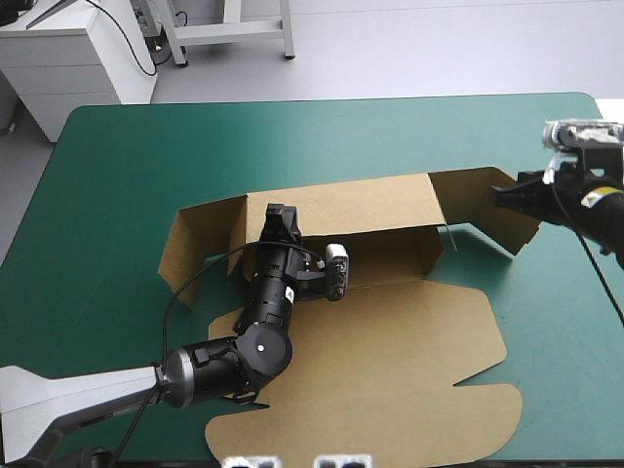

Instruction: Fold the box

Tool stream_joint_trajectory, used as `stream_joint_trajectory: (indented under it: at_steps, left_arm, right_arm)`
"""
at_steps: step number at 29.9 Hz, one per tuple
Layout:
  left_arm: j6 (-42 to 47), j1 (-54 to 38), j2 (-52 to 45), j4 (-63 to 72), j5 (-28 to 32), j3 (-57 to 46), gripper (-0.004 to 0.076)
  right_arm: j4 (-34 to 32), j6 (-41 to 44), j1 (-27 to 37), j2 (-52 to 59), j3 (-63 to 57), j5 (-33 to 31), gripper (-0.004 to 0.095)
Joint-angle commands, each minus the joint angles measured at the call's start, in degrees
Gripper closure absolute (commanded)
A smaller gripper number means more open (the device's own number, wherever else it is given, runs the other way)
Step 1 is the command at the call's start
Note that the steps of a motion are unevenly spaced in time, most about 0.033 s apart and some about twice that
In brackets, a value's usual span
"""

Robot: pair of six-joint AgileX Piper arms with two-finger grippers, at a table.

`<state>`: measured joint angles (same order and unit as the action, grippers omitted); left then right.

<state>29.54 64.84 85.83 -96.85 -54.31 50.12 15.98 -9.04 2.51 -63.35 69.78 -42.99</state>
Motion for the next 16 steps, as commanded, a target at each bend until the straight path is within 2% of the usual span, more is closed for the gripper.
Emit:
stream_joint_trajectory:
  at_steps: [1, 8, 13, 16]
  left_arm:
    - [0.7, 0.5, -2.3, -3.1, -2.0, 1.4, 0.0732]
    - [0.7, 0.5, -2.3, -3.1, -2.0, 1.4, 0.0732]
    - [0.7, 0.5, -2.3, -3.1, -1.5, 1.4, 0.0732]
    - [0.7, 0.5, -2.3, -3.1, -1.1, 1.4, 0.0732]
  right_arm:
    - [2.8, -0.8, -0.1, -5.8, 6.5, 4.9, 0.0928]
    - [4.6, -1.0, -0.1, -15.3, 11.3, 12.0, 0.0928]
    - [9.6, -7.6, -0.1, -21.5, 11.8, 19.2, 0.0928]
    - [12.4, -11.6, -0.1, -24.3, 11.9, 19.8, 0.0928]
